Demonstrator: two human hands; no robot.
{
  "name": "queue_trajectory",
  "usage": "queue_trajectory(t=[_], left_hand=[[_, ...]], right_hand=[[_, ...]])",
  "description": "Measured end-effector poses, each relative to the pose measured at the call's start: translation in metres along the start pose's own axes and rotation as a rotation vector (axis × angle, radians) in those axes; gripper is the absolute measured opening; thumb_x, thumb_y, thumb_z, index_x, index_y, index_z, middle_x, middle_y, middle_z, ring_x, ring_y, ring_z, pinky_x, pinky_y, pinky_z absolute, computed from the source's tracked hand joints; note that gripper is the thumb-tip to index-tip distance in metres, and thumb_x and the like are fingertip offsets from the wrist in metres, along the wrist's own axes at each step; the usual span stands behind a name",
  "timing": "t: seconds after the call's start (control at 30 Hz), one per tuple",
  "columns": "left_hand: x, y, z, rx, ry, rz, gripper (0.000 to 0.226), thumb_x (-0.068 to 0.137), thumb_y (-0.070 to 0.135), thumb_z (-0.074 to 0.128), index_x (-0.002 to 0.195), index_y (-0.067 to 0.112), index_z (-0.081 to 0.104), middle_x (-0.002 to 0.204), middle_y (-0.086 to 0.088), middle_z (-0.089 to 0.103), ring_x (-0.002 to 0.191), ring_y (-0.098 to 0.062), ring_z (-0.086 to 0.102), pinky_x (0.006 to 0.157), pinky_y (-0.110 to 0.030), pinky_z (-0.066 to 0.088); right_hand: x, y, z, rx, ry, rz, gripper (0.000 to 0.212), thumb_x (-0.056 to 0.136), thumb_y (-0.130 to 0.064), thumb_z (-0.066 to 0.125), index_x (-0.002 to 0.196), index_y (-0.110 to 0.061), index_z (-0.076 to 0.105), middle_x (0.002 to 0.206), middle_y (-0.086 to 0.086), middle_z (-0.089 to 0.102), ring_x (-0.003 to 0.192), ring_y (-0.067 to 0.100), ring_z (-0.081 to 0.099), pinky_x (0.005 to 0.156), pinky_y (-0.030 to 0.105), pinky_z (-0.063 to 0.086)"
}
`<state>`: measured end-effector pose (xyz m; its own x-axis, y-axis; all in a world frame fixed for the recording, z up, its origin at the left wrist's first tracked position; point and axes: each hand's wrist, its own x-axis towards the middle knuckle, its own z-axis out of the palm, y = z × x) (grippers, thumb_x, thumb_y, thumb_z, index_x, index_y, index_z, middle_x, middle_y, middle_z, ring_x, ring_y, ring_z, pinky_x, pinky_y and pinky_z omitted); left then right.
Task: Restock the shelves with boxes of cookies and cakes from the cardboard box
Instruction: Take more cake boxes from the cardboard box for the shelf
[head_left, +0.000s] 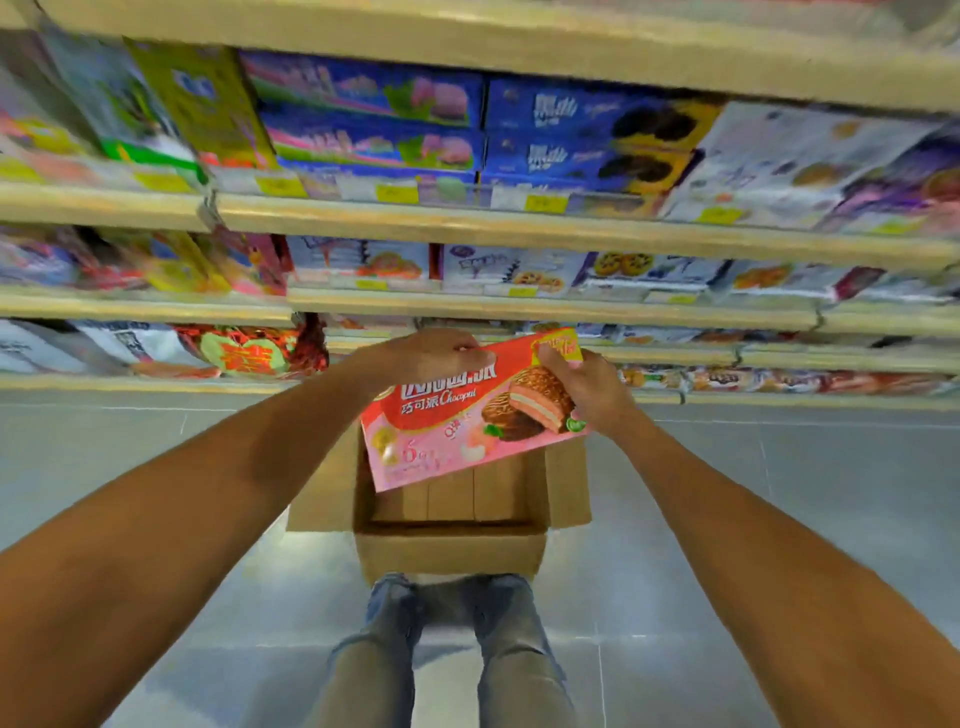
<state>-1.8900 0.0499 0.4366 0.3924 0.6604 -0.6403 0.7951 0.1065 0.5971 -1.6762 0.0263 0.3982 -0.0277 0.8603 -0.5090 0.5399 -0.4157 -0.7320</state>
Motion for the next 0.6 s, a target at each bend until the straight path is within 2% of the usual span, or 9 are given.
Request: queue_trajectory(t=[0.07, 0.13, 0.17, 0.27, 0.33, 0.43, 0.5, 0.6], left_hand=[[-0.022, 0.03, -0.025, 0.107, 0.059, 0.045, 0.054, 0.095, 0.057, 0.034, 0.129, 0.019, 0.052, 0.128, 0.001, 0.056, 0.103, -0.013, 0.053, 0.082, -0.024, 0.043], [-0.038, 0.058, -0.048, 0.195, 0.125, 0.054, 0.054, 0.096, 0.056, 0.033, 0.133, 0.02, 0.049, 0.138, -0.001, 0.049, 0.119, -0.021, 0.049, 0.097, -0.032, 0.036], [-0.045, 0.071, -0.057, 0.229, 0.154, 0.094, 0.053, 0.096, 0.055, 0.033, 0.131, 0.018, 0.051, 0.137, -0.004, 0.051, 0.122, -0.023, 0.048, 0.099, -0.032, 0.034], [-0.074, 0.12, -0.09, 0.335, 0.223, 0.153, 0.048, 0.095, 0.057, 0.034, 0.103, 0.016, 0.059, 0.107, -0.002, 0.059, 0.107, -0.023, 0.054, 0.087, -0.032, 0.037], [-0.092, 0.15, -0.113, 0.391, 0.266, 0.192, 0.043, 0.095, 0.056, 0.035, 0.089, 0.018, 0.056, 0.09, 0.002, 0.057, 0.098, -0.023, 0.054, 0.08, -0.029, 0.035], [-0.122, 0.19, -0.145, 0.459, 0.335, 0.287, 0.047, 0.091, 0.063, 0.036, 0.099, 0.023, 0.059, 0.11, -0.003, 0.062, 0.103, -0.02, 0.057, 0.09, -0.031, 0.042], [-0.146, 0.219, -0.17, 0.472, 0.392, 0.324, 0.044, 0.088, 0.069, 0.035, 0.095, 0.031, 0.057, 0.11, 0.0, 0.062, 0.098, -0.017, 0.059, 0.088, -0.031, 0.044], [-0.181, 0.257, -0.194, 0.454, 0.469, 0.365, 0.052, 0.087, 0.067, 0.04, 0.118, 0.028, 0.056, 0.11, 0.004, 0.063, 0.093, -0.015, 0.062, 0.082, -0.028, 0.047]], right_hand=[[-0.02, -0.031, -0.028, 0.029, 0.064, -0.069, 0.042, 0.089, -0.052, 0.054, 0.064, -0.019, 0.059, 0.063, 0.0, 0.064, 0.06, 0.011, 0.06, 0.061, 0.026, 0.042], [-0.03, -0.058, -0.051, 0.039, 0.112, -0.151, 0.046, 0.089, -0.054, 0.054, 0.057, -0.02, 0.053, 0.058, 0.001, 0.058, 0.055, 0.012, 0.055, 0.057, 0.025, 0.04], [-0.038, -0.068, -0.062, 0.059, 0.139, -0.171, 0.049, 0.089, -0.055, 0.054, 0.055, -0.019, 0.051, 0.055, 0.0, 0.056, 0.052, 0.011, 0.053, 0.057, 0.026, 0.039], [-0.063, -0.106, -0.094, 0.114, 0.224, -0.261, 0.052, 0.088, -0.053, 0.056, 0.048, -0.021, 0.048, 0.041, -0.007, 0.051, 0.042, 0.005, 0.049, 0.056, 0.028, 0.036], [-0.077, -0.13, -0.116, 0.137, 0.306, -0.313, 0.05, 0.086, -0.054, 0.058, 0.05, -0.022, 0.047, 0.042, -0.008, 0.05, 0.047, 0.009, 0.05, 0.058, 0.03, 0.036], [-0.095, -0.165, -0.15, 0.205, 0.374, -0.43, 0.048, 0.082, -0.057, 0.062, 0.056, -0.018, 0.049, 0.05, -0.007, 0.052, 0.056, 0.015, 0.054, 0.063, 0.031, 0.04], [-0.112, -0.197, -0.177, 0.223, 0.425, -0.494, 0.055, 0.075, -0.064, 0.063, 0.061, -0.012, 0.048, 0.055, 0.001, 0.051, 0.056, 0.017, 0.053, 0.061, 0.03, 0.04], [-0.131, -0.24, -0.213, 0.27, 0.488, -0.604, 0.038, 0.082, -0.049, 0.066, 0.072, -0.013, 0.062, 0.069, 0.002, 0.064, 0.066, 0.014, 0.063, 0.064, 0.028, 0.045]])
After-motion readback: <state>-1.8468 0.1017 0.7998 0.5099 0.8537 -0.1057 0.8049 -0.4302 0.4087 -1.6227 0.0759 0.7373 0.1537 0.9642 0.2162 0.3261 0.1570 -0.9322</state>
